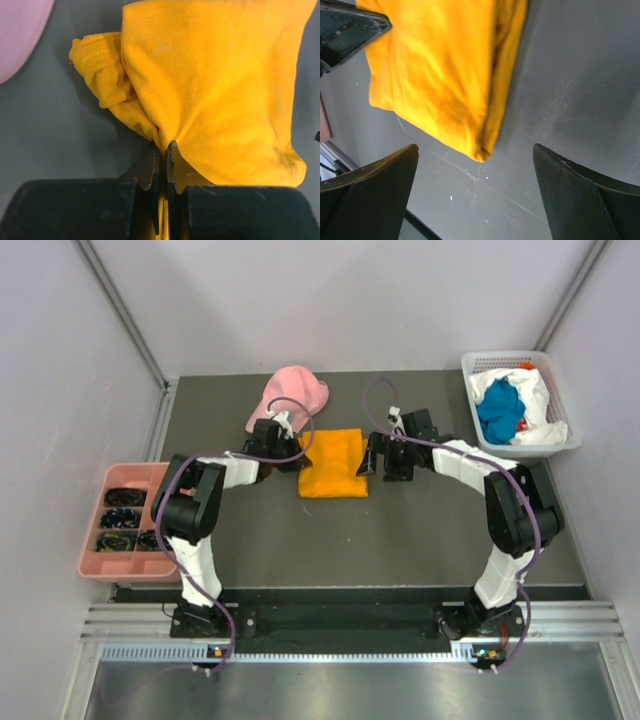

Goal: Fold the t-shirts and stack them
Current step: Put the neatly folded tshirt into the corner of the board with the left arm

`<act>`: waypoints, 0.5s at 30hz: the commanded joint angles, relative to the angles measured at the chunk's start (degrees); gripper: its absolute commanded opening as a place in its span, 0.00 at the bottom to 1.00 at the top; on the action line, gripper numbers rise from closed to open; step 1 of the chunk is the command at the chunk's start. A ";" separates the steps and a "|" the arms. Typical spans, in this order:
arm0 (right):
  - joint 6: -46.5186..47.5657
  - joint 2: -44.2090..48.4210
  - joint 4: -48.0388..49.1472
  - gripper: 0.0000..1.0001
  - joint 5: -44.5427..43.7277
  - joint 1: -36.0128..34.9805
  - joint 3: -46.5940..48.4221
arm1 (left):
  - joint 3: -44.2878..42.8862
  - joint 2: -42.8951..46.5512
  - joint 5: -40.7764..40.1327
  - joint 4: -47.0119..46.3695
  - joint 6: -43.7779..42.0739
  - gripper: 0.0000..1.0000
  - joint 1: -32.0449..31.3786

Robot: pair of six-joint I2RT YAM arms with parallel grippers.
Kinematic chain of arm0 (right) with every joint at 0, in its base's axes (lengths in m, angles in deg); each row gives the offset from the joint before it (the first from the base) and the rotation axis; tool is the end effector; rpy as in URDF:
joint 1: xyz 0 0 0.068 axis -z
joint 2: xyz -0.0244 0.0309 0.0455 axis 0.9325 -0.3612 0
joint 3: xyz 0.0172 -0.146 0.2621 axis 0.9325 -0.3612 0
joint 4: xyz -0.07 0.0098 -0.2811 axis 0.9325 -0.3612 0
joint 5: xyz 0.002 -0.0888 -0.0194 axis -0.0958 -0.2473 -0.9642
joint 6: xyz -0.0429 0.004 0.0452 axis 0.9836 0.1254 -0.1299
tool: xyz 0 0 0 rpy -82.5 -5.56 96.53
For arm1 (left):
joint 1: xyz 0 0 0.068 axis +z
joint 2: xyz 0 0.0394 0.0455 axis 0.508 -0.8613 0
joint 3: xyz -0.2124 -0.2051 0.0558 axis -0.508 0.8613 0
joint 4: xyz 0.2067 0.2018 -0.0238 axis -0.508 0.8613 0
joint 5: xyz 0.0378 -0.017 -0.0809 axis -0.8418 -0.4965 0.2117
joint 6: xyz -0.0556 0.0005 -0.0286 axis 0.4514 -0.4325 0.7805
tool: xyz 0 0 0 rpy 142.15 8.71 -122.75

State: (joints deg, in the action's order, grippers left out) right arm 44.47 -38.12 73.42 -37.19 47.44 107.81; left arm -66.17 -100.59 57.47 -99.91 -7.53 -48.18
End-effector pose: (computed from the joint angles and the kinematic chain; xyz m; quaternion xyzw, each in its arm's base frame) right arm 0.3745 0.1670 0.1942 -0.0249 0.9285 0.3044 0.2113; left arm 0.4150 -0.1493 0.1363 0.0132 0.8832 -0.3123 0.3497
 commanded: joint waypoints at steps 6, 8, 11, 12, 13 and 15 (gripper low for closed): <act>-0.37 0.68 3.46 0.97 1.39 -0.59 -2.23 | -8.34 4.80 -4.82 16.13 -7.38 0.00 0.07; -0.37 0.59 3.55 0.97 1.39 -0.50 -2.58 | -10.71 5.59 -6.14 18.95 -9.05 0.00 -0.10; -0.46 0.42 3.73 0.97 1.83 -0.59 -2.67 | -13.53 7.44 -7.98 22.72 -11.07 0.00 -0.10; -0.37 0.24 3.90 0.97 2.00 -0.59 -2.67 | -14.84 8.31 -8.60 23.78 -11.60 0.00 -0.10; -0.37 0.33 3.81 0.97 2.09 -0.50 -2.67 | -15.37 8.67 -9.13 24.49 -12.39 0.00 -0.02; -0.28 0.33 3.81 0.97 2.44 -0.58 -2.76 | -17.30 9.63 -10.09 26.95 -13.27 0.00 -0.02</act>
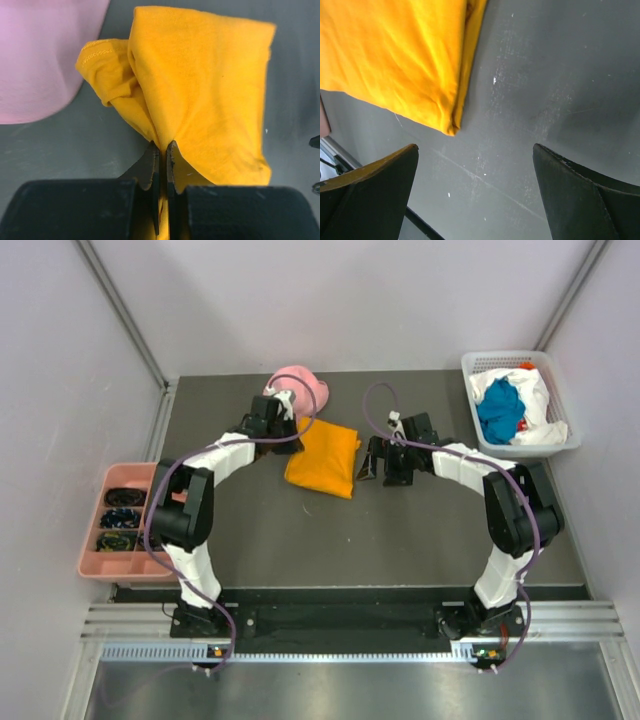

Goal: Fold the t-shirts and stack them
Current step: Put the neatly folded tshirt into the corner of the board with the left arm

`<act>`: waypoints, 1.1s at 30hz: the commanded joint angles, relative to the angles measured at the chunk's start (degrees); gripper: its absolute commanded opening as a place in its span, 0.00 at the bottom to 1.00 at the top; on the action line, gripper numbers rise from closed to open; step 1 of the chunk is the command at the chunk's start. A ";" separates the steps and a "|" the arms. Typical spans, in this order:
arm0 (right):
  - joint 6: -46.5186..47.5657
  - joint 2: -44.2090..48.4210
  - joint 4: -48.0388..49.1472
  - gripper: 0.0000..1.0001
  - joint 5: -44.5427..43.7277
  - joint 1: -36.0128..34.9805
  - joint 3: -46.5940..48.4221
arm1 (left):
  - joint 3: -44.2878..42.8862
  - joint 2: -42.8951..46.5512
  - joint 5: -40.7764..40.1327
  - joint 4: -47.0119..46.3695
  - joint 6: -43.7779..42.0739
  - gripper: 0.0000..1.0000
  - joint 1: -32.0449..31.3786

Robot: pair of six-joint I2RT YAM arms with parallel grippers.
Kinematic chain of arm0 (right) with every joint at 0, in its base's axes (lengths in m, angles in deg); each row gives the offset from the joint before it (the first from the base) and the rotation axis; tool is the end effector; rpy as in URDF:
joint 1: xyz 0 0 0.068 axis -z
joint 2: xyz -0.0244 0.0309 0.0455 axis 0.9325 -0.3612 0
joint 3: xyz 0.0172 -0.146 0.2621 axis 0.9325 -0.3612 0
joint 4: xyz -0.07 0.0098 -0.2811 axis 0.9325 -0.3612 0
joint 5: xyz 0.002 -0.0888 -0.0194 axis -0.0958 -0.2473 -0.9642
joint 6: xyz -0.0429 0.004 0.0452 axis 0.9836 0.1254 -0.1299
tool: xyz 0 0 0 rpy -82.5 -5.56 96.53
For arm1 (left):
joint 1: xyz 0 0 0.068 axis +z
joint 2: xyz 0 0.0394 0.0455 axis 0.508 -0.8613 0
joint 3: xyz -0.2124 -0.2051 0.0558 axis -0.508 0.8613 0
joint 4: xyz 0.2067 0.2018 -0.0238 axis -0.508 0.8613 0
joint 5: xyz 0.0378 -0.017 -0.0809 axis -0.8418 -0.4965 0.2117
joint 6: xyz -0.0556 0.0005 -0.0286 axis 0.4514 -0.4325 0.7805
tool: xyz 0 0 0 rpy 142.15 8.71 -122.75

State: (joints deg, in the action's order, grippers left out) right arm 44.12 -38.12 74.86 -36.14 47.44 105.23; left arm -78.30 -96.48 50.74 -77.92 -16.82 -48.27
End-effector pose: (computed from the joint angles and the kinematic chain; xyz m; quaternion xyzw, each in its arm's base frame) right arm 0.3673 0.1650 0.1815 -0.0229 0.9299 0.3094 0.1977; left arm 0.4306 -0.1495 0.2011 0.0541 0.9083 -0.2239 0.3491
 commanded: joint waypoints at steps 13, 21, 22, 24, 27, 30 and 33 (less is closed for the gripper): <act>-0.28 0.42 3.34 0.97 3.15 -0.59 -1.32 | -16.34 8.43 -12.14 17.26 -15.49 0.00 0.16; -0.37 0.07 4.04 0.97 3.85 -0.59 -1.59 | -27.58 4.74 -18.22 25.01 -22.96 0.00 0.60; -0.37 -0.02 4.04 0.97 3.77 -0.50 -1.67 | -28.47 4.65 -18.39 25.44 -23.58 0.00 1.03; -0.37 -0.20 4.13 0.97 3.68 -0.50 -1.67 | -31.44 3.60 -18.05 26.85 -25.07 0.00 1.65; -0.46 -0.72 4.39 0.97 3.68 -0.50 -1.59 | -35.66 1.58 -17.87 29.04 -26.92 0.00 3.67; -0.64 -1.25 4.57 0.97 3.85 -0.58 -1.41 | -38.40 0.08 -15.34 29.41 -27.63 0.00 6.21; -0.81 -2.04 4.57 0.97 3.94 -0.59 -1.06 | -41.03 -1.50 -11.83 29.23 -27.45 0.00 9.81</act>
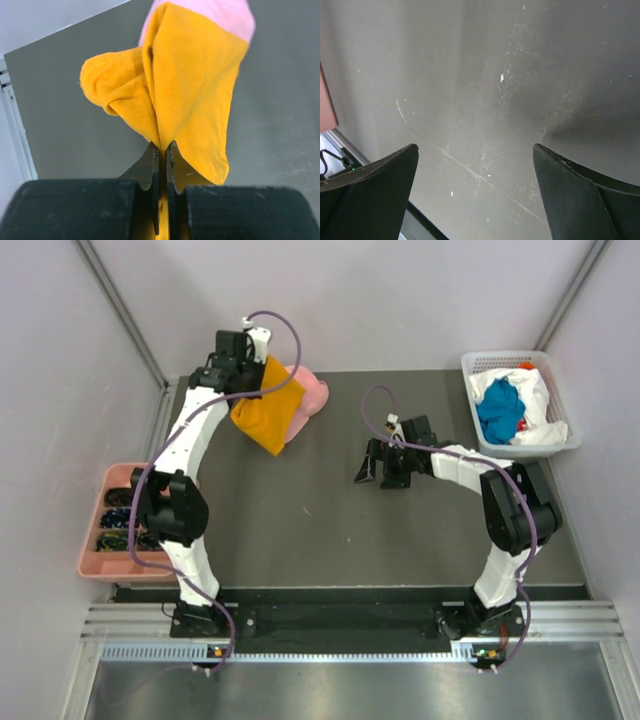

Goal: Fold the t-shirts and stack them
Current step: Put the neatly folded tshirt into the corner of the board with the left arm

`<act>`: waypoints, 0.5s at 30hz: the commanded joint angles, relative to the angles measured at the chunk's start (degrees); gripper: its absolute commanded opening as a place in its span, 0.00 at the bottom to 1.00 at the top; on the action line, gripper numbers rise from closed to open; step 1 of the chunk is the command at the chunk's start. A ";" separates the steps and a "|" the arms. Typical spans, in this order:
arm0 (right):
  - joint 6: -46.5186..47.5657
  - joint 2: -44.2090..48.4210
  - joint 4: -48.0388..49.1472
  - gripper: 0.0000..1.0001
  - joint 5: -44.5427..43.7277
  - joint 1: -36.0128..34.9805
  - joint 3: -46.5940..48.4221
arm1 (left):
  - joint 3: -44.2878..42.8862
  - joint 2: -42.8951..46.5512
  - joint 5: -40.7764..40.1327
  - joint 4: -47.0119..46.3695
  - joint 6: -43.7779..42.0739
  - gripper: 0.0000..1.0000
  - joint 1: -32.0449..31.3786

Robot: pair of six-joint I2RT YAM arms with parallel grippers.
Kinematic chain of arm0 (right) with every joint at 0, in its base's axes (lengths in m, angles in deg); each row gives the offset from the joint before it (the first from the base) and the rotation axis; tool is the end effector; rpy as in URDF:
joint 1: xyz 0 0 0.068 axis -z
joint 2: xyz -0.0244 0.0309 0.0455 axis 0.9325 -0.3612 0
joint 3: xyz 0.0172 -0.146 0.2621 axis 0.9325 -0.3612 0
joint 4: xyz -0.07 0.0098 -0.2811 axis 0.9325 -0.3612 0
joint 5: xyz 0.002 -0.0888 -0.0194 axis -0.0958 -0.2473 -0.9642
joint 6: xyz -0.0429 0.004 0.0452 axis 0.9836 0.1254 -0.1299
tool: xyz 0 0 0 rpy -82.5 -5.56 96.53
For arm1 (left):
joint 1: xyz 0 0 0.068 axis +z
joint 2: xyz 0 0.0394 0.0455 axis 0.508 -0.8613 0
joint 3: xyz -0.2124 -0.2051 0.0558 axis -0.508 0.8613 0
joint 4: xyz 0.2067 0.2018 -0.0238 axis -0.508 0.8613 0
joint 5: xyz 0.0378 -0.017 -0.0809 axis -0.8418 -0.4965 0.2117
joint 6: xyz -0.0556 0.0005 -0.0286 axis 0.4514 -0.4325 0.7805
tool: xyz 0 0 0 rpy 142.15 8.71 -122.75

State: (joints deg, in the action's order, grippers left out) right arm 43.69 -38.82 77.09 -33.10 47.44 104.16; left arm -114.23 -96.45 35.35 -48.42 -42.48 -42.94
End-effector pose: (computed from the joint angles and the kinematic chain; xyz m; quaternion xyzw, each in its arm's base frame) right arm 0.3661 0.1670 0.1745 -0.0288 0.9235 0.3329 0.1882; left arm 0.4696 -0.1018 0.3840 0.1565 0.8772 -0.0020 0.4539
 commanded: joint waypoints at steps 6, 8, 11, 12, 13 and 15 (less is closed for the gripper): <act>-0.55 -3.54 2.43 0.97 0.90 -0.59 1.06 | -13.26 -7.32 10.16 1.30 -2.32 0.00 10.19; -0.73 -4.68 2.60 0.97 1.25 -0.58 1.42 | -15.21 -9.33 13.07 1.83 -2.41 0.00 11.34; -0.90 -5.74 2.51 0.97 1.26 -0.59 2.21 | -17.50 -11.45 15.09 2.01 -3.20 0.00 13.62; -0.82 -6.26 2.34 0.97 1.26 -0.50 2.64 | -18.55 -12.07 15.45 2.01 -3.29 0.00 14.85; -0.81 -6.44 2.25 0.97 1.34 -0.58 2.82 | -19.17 -12.59 16.32 2.01 -3.20 0.00 15.56; -0.73 -6.97 1.90 0.97 1.34 -0.59 3.52 | -20.31 -14.26 17.56 1.40 -3.11 0.00 17.58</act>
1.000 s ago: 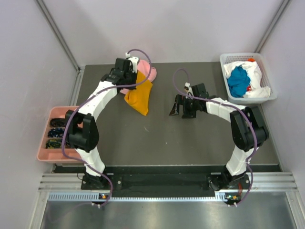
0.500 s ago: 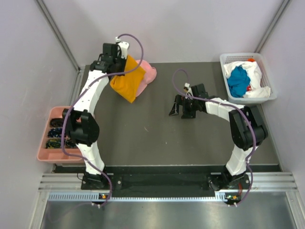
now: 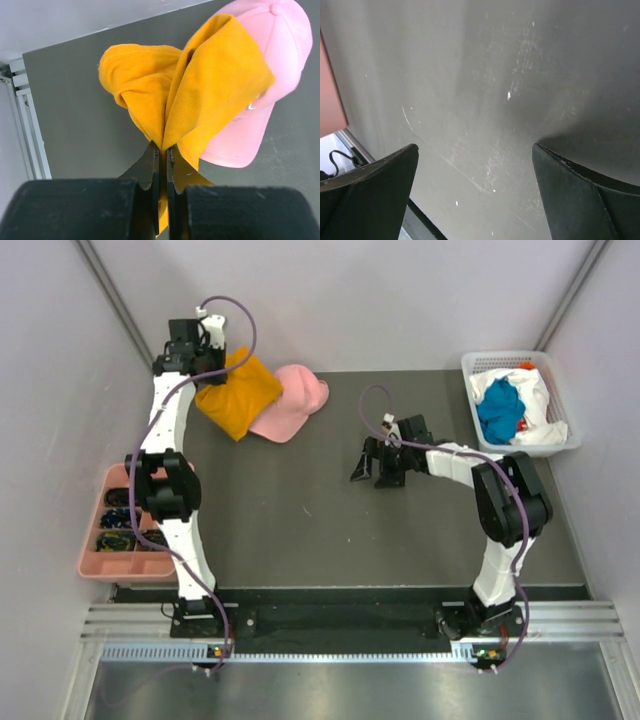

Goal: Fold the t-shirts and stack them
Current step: Put the neatly folded tshirt into the corner of the board with the left arm

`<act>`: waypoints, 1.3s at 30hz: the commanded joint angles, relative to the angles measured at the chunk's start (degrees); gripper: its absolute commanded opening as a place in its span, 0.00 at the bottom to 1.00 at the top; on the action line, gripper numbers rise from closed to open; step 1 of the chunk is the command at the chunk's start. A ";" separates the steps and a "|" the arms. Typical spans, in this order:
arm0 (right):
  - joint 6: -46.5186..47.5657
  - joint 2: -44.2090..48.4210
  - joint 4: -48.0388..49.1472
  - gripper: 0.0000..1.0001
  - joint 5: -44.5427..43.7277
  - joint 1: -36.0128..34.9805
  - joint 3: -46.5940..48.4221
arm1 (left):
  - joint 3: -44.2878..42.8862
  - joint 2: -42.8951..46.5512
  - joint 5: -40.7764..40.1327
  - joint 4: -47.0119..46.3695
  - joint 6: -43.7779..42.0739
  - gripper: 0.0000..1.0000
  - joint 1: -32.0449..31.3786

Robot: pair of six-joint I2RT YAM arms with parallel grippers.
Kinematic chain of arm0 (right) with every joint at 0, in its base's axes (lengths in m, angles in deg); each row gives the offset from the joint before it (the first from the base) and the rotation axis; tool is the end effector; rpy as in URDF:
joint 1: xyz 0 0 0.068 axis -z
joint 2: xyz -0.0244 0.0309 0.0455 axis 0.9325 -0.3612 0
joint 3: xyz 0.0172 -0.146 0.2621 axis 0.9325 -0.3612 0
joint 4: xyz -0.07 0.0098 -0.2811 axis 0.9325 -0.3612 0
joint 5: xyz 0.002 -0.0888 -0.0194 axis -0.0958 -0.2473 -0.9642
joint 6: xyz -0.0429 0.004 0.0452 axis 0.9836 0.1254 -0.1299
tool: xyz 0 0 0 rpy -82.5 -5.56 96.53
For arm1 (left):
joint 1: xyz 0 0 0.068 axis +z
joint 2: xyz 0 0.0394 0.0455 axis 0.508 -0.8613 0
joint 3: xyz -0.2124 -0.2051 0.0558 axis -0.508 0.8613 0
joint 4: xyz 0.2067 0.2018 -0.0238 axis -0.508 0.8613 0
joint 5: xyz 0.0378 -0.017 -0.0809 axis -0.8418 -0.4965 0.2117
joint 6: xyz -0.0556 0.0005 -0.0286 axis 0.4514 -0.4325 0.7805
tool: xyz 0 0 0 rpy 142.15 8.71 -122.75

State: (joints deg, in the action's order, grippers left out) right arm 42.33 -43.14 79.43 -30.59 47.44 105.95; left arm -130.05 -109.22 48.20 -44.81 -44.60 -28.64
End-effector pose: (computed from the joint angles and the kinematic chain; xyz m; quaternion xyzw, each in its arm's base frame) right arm 0.3788 0.1739 0.1586 -0.0245 0.9195 0.3521 0.1727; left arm 0.5349 0.0086 0.3718 0.1127 0.8830 -0.0372 0.4542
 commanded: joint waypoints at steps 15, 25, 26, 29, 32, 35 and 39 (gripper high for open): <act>1.95 -4.14 -4.13 0.97 -1.87 -0.59 5.95 | -6.33 -16.35 16.13 -11.18 6.04 0.00 12.43; 1.95 -5.28 -4.04 0.97 -1.35 -0.59 7.18 | -7.57 -19.08 11.21 -11.00 3.49 0.00 14.63; 1.86 -5.63 -4.04 0.97 -1.26 -0.59 7.27 | -7.57 -19.17 11.21 -10.92 3.58 0.00 15.42; 1.51 -6.51 -3.87 0.97 -1.00 -0.59 7.80 | -7.74 -19.26 11.82 -10.83 3.93 0.00 16.56; 1.07 -7.56 -3.43 0.97 -0.47 -0.59 8.32 | -7.66 -18.99 13.93 -11.09 4.80 0.00 16.57; 0.98 -7.65 -3.43 0.97 -0.29 -0.59 8.33 | -8.36 -19.61 12.97 -11.53 5.08 0.00 16.57; 1.07 -7.30 -3.60 0.97 -0.73 -0.59 8.06 | -8.62 -20.14 9.72 -11.27 3.58 0.00 16.57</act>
State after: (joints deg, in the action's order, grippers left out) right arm 42.62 -48.65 77.00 -29.43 47.44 113.69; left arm -135.82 -128.30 59.72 -53.40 -39.75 -12.14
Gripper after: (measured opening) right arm 0.966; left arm 0.043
